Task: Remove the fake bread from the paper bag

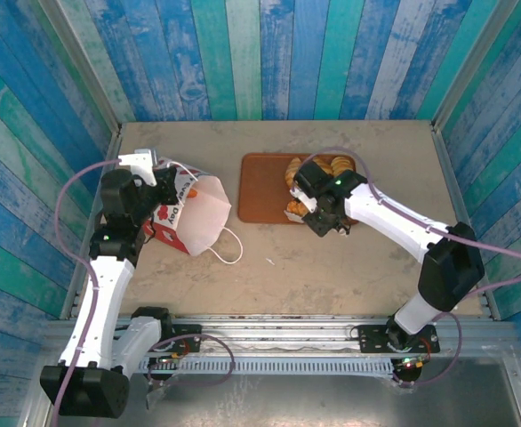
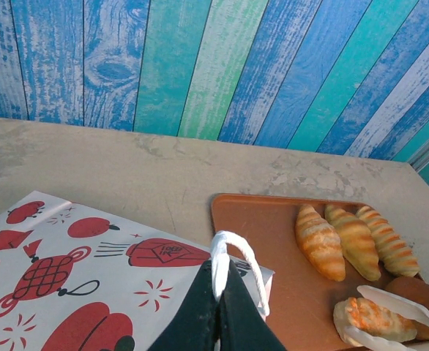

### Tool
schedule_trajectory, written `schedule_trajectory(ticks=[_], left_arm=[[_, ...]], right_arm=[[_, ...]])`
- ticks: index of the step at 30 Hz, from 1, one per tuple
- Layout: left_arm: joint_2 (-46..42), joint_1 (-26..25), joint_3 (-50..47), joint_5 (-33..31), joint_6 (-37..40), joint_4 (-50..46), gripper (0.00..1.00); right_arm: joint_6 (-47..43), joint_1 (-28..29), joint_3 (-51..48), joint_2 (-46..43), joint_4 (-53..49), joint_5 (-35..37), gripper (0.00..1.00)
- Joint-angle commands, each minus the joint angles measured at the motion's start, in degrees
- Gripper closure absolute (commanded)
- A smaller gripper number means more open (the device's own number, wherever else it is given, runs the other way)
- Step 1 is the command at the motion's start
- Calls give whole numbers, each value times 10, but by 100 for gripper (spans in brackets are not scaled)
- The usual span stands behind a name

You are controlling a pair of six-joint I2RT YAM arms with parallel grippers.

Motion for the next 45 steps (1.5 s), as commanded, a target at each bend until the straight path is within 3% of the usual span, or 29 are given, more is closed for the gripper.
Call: schedule_trajectory(ticks=[1,21,31,39,45], left_arm=[[2,1,6,14,-1,8,100],[2,1,9,21,16,-8,100],[-73,1,3,-150,23,-40,100],[-111,1,-12,-186,51,-51,100],[-112,1,-23,-178,40,-32,100]], right_arm=[[1,-4,-2,-31,12,-5,52],[25,-8,-18,-67,36,-28,52],[26,-7,-70,-174,149,-142,51],[29,-7,-119,-240,229,-191,51],[32,-3,-127,-261,245,-241,51]])
